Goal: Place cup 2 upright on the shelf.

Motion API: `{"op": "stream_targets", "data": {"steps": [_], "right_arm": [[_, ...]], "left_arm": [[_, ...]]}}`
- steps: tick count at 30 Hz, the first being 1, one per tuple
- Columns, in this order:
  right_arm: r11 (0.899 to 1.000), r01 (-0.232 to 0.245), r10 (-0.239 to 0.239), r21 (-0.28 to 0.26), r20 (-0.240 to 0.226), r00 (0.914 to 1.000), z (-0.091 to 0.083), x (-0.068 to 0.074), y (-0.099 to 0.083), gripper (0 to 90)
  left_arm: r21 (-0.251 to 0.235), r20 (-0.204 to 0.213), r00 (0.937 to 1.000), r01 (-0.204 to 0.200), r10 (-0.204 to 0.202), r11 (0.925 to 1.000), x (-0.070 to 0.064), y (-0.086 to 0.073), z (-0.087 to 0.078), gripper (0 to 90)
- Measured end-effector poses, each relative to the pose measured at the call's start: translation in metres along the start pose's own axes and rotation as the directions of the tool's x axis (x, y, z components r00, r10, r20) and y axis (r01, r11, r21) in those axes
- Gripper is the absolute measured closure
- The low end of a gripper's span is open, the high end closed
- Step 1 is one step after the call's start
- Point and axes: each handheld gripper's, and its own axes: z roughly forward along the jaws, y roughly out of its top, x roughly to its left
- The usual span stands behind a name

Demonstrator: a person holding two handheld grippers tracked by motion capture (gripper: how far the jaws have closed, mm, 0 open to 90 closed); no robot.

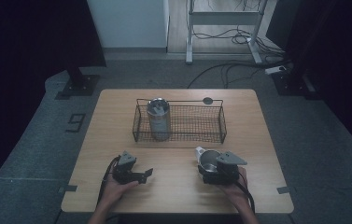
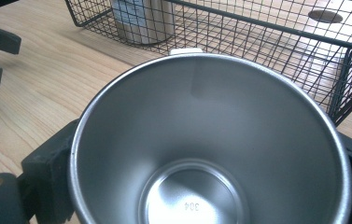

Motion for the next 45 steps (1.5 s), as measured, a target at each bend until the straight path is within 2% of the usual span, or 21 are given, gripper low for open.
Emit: {"op": "stream_targets", "data": {"steps": [12,17,27,33,45], "right_arm": [[1.0,-0.029,0.029,0.008,0.015,0.9995,-0.002,-0.004,0.001,6.0],[0.998,-0.051,0.051,-0.019,0.001,0.9987,-0.01,-0.009,0.003,6.0],[0.999,-0.027,0.026,-0.048,-0.015,0.9995,-0.026,-0.008,0.012,6.1],[0.997,-0.032,0.031,-0.063,-0.025,0.9992,-0.032,-0.013,0.018,6.1],[0.996,-0.024,0.023,-0.083,-0.014,0.9996,-0.042,-0.019,0.032,6.1]], "left_arm": [[0.012,0.008,0.9999,-0.007,0.007,0.9999,-0.002,-0.001,0.002,10.5],[0.019,0.008,0.9999,-0.013,0.012,0.9997,-0.003,-0.002,0.003,10.5],[0.014,0.009,0.9999,-0.01,0.01,0.9998,-0.004,-0.002,0.002,10.5],[0.019,0.019,0.9996,-0.02,0.019,0.9996,-0.009,-0.002,0.004,10.5],[0.03,0.023,0.9995,-0.024,0.024,0.9992,-0.011,-0.003,0.007,10.5]]}}
